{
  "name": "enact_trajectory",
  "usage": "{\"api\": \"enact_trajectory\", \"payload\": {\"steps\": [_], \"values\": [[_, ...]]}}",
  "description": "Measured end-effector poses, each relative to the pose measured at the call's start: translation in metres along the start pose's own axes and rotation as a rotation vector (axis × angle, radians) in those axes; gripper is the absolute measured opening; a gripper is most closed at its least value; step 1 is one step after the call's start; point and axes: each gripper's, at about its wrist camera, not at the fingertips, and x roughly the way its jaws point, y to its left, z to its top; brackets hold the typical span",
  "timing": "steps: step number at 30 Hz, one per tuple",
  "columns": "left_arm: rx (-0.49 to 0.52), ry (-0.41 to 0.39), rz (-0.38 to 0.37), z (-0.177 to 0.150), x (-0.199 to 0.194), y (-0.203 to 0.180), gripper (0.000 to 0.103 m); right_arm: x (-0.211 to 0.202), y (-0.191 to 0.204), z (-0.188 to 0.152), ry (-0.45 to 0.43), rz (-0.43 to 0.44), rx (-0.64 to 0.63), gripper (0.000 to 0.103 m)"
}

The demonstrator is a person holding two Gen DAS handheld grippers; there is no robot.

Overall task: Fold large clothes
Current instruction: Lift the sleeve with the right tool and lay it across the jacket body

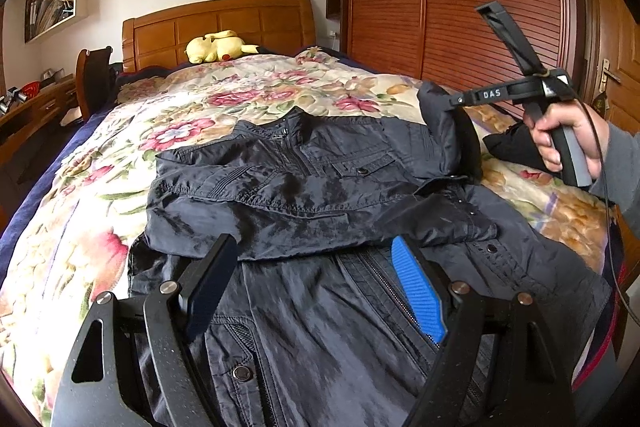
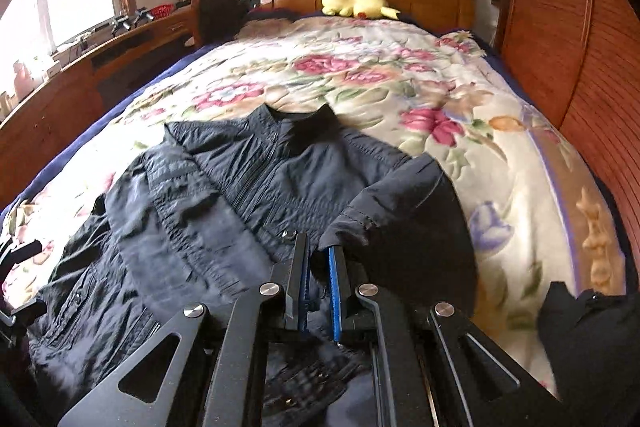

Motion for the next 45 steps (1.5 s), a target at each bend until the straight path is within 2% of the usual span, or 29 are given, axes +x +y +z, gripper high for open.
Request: {"api": "enact_trajectory", "payload": {"steps": [9, 16, 23, 30, 36, 38, 45], "values": [[0.003, 0.002, 0.008, 0.001, 0.0, 0.0, 0.081, 0.018, 0.013, 0.003, 0.055, 0.023, 0.007, 0.009], [-0.001, 0.005, 0.007, 0.001, 0.0, 0.001, 0.081, 0.025, 0.025, -0.02, 0.112, 0.073, 0.004, 0.013], [-0.001, 0.011, 0.004, -0.001, 0.004, 0.001, 0.081, 0.004, 0.038, -0.028, 0.104, 0.086, -0.075, 0.015], [0.007, 0.012, 0.004, -0.001, 0.005, -0.002, 0.081, -0.025, 0.021, -0.012, -0.017, -0.001, -0.095, 0.019], [0.007, 0.014, 0.004, 0.0, 0.005, -0.002, 0.081, -0.037, -0.019, 0.001, -0.09, -0.12, -0.042, 0.027], [0.008, 0.013, 0.005, 0.0, 0.005, -0.003, 0.081, -0.031, -0.034, 0.001, -0.085, -0.152, -0.007, 0.036], [0.009, 0.016, 0.005, -0.001, 0.005, -0.003, 0.081, 0.018, -0.076, -0.01, 0.015, -0.189, 0.129, 0.038]]}}
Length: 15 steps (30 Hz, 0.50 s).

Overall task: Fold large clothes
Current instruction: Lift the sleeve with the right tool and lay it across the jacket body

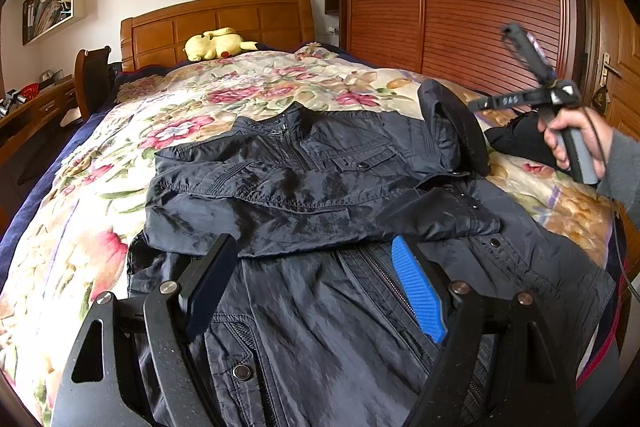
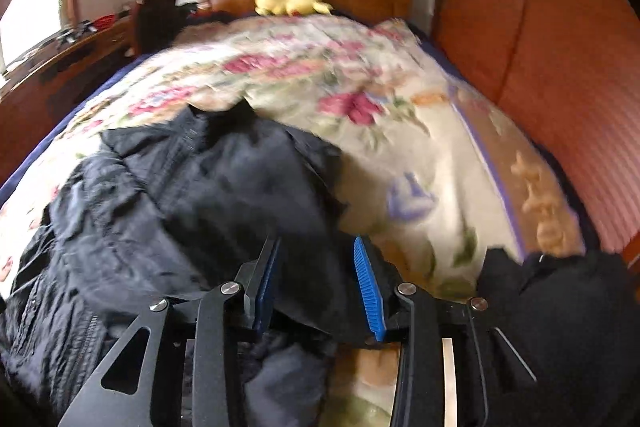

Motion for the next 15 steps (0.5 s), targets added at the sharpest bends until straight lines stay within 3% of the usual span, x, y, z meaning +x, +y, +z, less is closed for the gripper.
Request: {"api": "enact_trajectory", "payload": {"steps": [7, 15], "values": [[0.001, 0.009, 0.0, 0.0, 0.003, 0.001, 0.081, 0.036, -0.01, -0.002, 0.069, 0.036, 0.045, 0.04], [0.003, 0.012, -0.001, -0.001, 0.003, 0.001, 0.081, 0.043, -0.027, -0.007, 0.08, 0.102, 0.048, 0.06]]}}
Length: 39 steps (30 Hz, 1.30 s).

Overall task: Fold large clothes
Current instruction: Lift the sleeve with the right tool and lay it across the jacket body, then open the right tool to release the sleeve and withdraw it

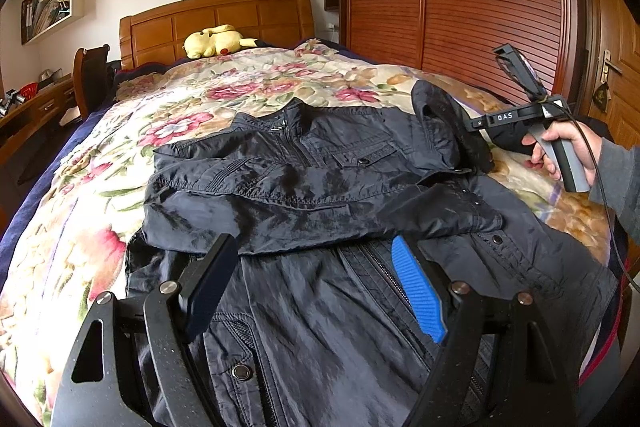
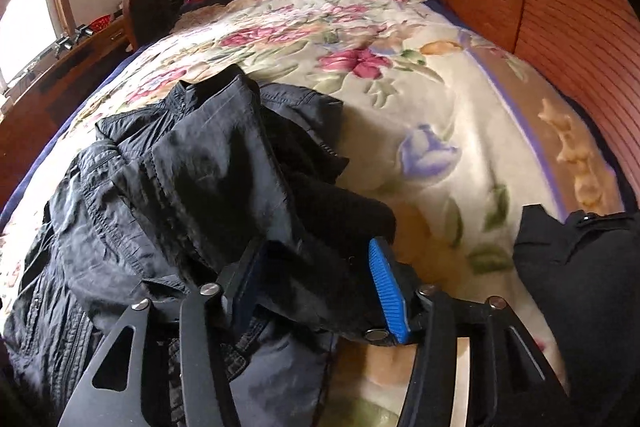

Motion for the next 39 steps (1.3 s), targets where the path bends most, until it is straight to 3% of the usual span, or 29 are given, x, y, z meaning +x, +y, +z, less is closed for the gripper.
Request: {"api": "enact_trajectory", "payload": {"steps": [16, 18, 22, 26, 33, 39], "values": [[-0.001, -0.002, -0.001, 0.0, 0.0, 0.0, 0.081, 0.036, -0.008, -0.005, 0.143, 0.037, -0.008, 0.061], [-0.001, -0.003, -0.001, 0.0, 0.0, 0.001, 0.081, 0.038, -0.005, -0.006, 0.152, 0.042, -0.032, 0.053], [-0.003, -0.003, -0.002, 0.0, -0.001, 0.002, 0.081, 0.032, 0.001, -0.007, 0.137, 0.03, -0.071, 0.02], [-0.004, -0.011, -0.004, 0.001, -0.004, 0.003, 0.081, 0.018, 0.01, -0.002, 0.114, 0.007, -0.093, 0.012], [-0.01, -0.015, -0.01, 0.001, -0.008, 0.005, 0.081, -0.023, 0.038, 0.015, 0.036, -0.01, -0.149, 0.011], [-0.015, -0.024, -0.027, 0.002, -0.015, 0.006, 0.081, -0.064, 0.084, 0.022, -0.058, 0.006, -0.232, 0.011]]}}
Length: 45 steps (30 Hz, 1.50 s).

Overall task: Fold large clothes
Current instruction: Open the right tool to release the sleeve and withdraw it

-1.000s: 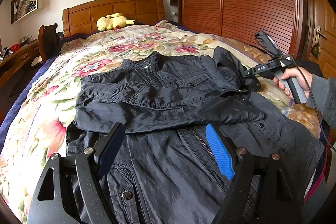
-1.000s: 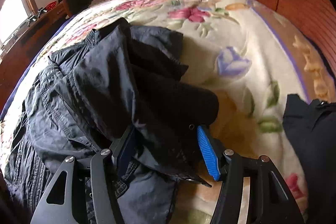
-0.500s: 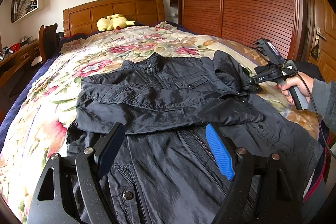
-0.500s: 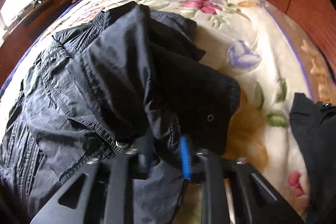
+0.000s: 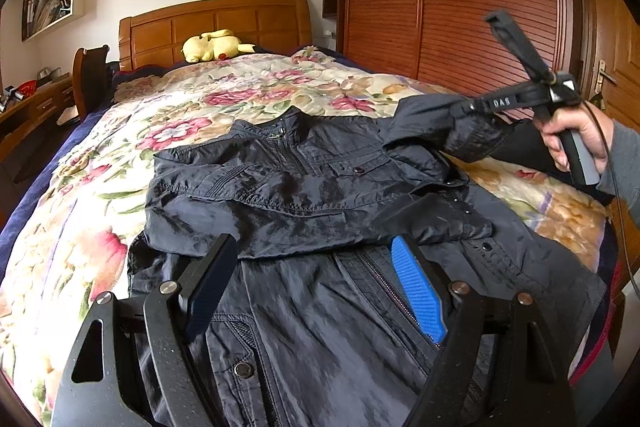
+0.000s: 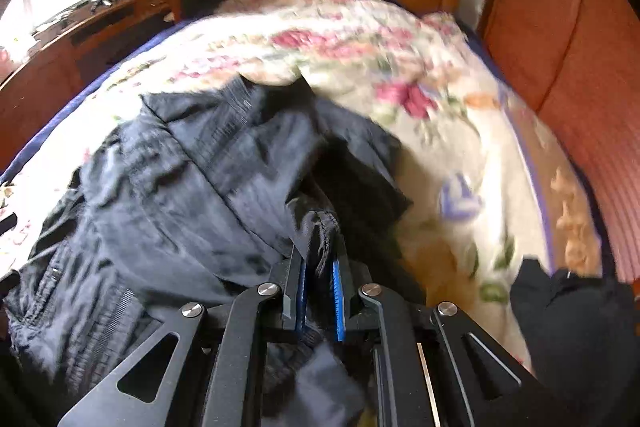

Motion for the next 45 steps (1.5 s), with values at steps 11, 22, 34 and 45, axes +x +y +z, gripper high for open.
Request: {"api": "enact_trajectory", "payload": {"steps": [11, 22, 34, 45], "values": [[-0.034, -0.02, 0.015, 0.003, -0.01, 0.016, 0.081, -0.046, 0.092, 0.004, -0.086, 0.17, -0.148, 0.01], [-0.068, -0.03, 0.028, 0.005, -0.012, 0.03, 0.081, -0.05, 0.089, 0.0, -0.05, 0.25, -0.149, 0.011], [-0.053, -0.017, 0.028, 0.005, -0.008, 0.028, 0.081, -0.044, 0.096, 0.01, -0.065, 0.218, -0.11, 0.039], [-0.036, 0.004, 0.022, 0.001, 0.0, 0.02, 0.081, -0.016, 0.074, -0.03, 0.002, 0.158, -0.044, 0.041]]}}
